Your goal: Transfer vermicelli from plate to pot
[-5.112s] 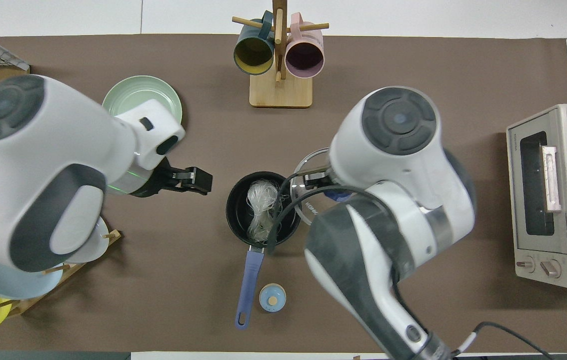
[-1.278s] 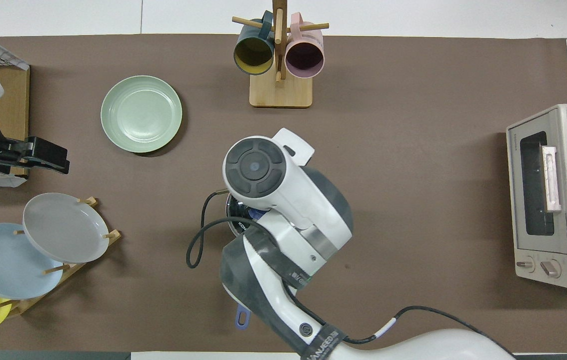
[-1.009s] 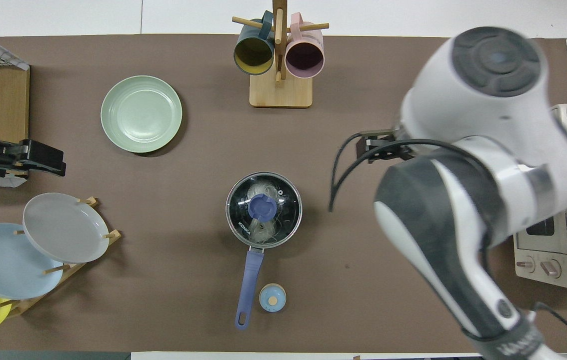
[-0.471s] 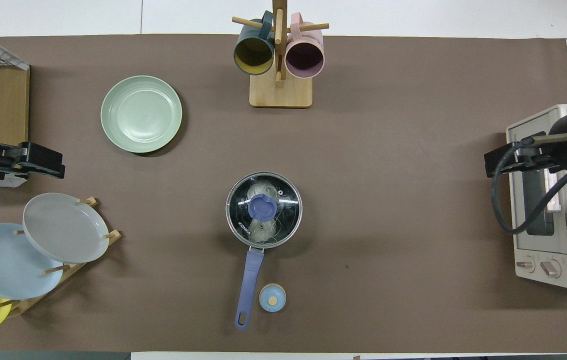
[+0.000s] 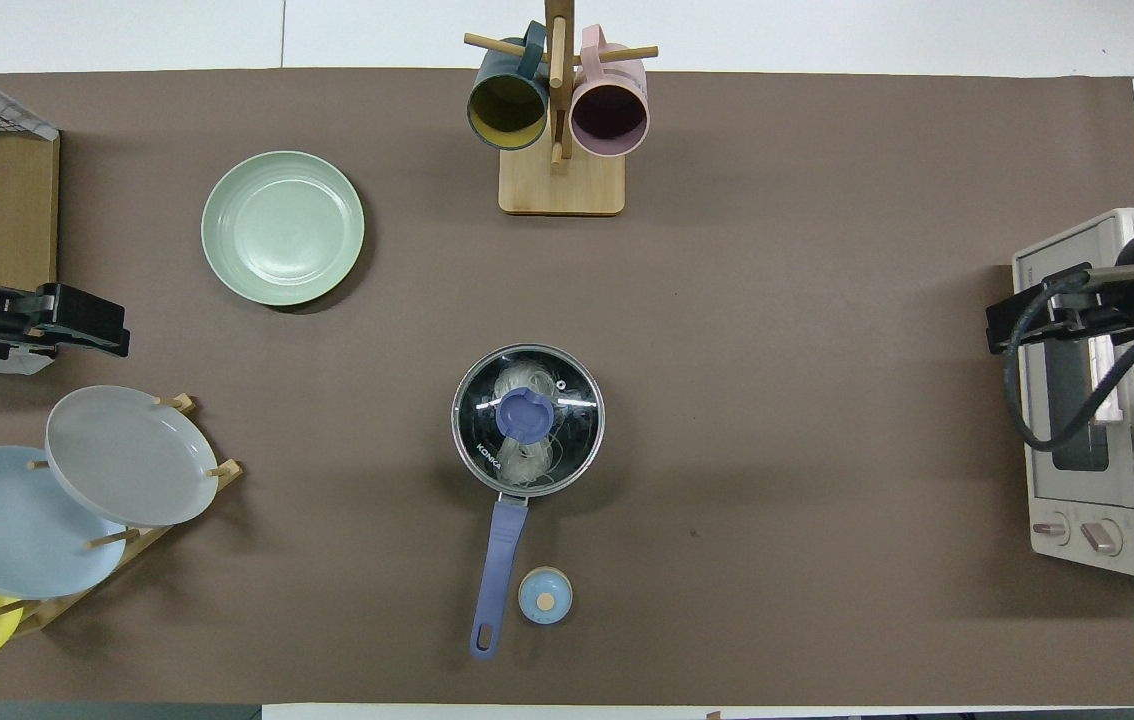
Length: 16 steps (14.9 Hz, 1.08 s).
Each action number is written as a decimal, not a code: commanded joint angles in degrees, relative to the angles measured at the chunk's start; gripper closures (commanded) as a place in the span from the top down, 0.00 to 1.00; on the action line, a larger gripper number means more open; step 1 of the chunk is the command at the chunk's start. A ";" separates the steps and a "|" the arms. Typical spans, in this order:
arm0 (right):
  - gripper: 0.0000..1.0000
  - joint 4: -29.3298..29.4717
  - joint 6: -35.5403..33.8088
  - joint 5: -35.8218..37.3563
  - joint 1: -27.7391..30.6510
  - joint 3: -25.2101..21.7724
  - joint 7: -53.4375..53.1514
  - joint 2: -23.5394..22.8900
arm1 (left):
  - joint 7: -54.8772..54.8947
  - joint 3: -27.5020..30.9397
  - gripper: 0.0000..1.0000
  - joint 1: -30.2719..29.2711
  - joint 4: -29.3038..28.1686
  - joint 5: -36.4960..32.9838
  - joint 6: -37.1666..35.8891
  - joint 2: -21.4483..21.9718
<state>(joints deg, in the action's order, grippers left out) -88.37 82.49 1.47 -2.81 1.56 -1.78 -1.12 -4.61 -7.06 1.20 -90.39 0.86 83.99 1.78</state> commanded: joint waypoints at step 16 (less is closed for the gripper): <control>1.00 -1.98 -2.33 -1.03 3.78 0.54 2.57 1.83 | -0.48 0.11 1.00 0.11 -1.46 -0.86 0.65 1.56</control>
<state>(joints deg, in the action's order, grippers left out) -88.97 80.54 1.39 -0.59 1.27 -1.39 -0.56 -4.61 -7.03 1.19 -90.39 0.86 84.04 2.03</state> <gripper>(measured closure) 0.000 0.000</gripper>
